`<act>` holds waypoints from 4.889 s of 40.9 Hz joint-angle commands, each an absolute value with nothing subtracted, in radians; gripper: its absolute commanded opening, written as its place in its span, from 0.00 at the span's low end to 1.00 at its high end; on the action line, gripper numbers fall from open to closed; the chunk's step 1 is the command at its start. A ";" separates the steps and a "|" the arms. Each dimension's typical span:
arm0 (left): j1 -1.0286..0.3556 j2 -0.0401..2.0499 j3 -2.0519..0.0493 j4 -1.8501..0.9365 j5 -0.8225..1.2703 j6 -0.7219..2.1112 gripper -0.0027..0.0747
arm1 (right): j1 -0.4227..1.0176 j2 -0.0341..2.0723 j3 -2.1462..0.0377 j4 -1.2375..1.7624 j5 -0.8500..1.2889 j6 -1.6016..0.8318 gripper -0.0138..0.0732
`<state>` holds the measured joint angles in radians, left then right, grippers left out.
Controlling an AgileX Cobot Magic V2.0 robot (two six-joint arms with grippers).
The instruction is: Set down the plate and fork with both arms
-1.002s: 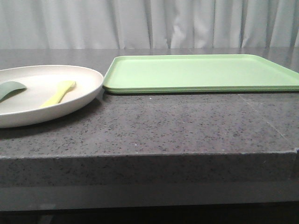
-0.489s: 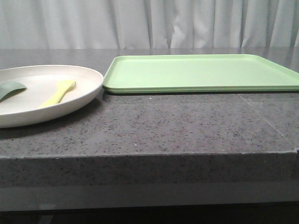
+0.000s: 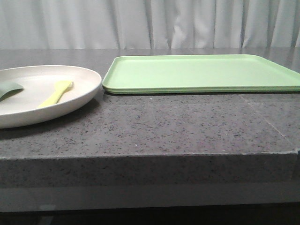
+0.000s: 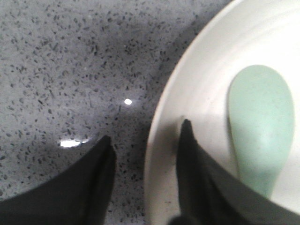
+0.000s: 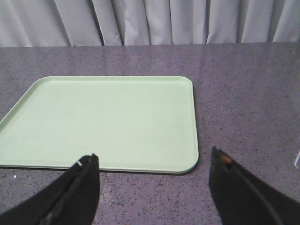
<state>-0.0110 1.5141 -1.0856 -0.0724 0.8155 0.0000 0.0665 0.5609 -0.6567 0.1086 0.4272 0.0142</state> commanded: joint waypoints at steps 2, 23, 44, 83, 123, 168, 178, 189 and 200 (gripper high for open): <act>-0.009 1.488 -1.117 -0.086 0.796 0.000 0.16 | 0.064 0.567 -0.691 0.111 0.356 0.006 0.76; 0.020 1.488 -1.135 -0.177 0.859 0.055 0.01 | 0.064 0.567 -0.678 0.111 0.355 0.006 0.76; 0.207 1.486 -1.284 -0.661 0.982 0.290 0.01 | 0.064 0.567 -0.678 0.111 0.353 0.006 0.76; -0.385 1.976 -1.930 -0.586 0.948 0.060 0.01 | 0.064 0.567 -0.678 0.111 0.348 0.006 0.76; -0.419 2.153 -2.133 -0.360 0.858 -0.347 0.05 | 0.064 0.567 -0.678 0.111 0.348 0.006 0.76; -0.399 2.060 -2.326 -0.070 1.175 -0.232 0.01 | 0.064 0.567 -0.678 0.111 0.341 0.006 0.76; -0.392 2.008 -2.326 0.028 1.217 -0.220 0.01 | 0.064 0.567 -0.678 0.111 0.341 0.006 0.76; -0.334 1.899 -2.225 0.041 1.272 -0.121 0.01 | 0.064 0.567 -0.678 0.111 0.341 0.006 0.76; -0.267 1.737 -1.919 0.058 1.254 -0.089 0.01 | 0.064 0.567 -0.678 0.111 0.341 0.006 0.76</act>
<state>-0.2898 1.8395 -1.9723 0.0457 1.2585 -0.1039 0.0665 0.5609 -0.6509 0.1086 0.4234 0.0142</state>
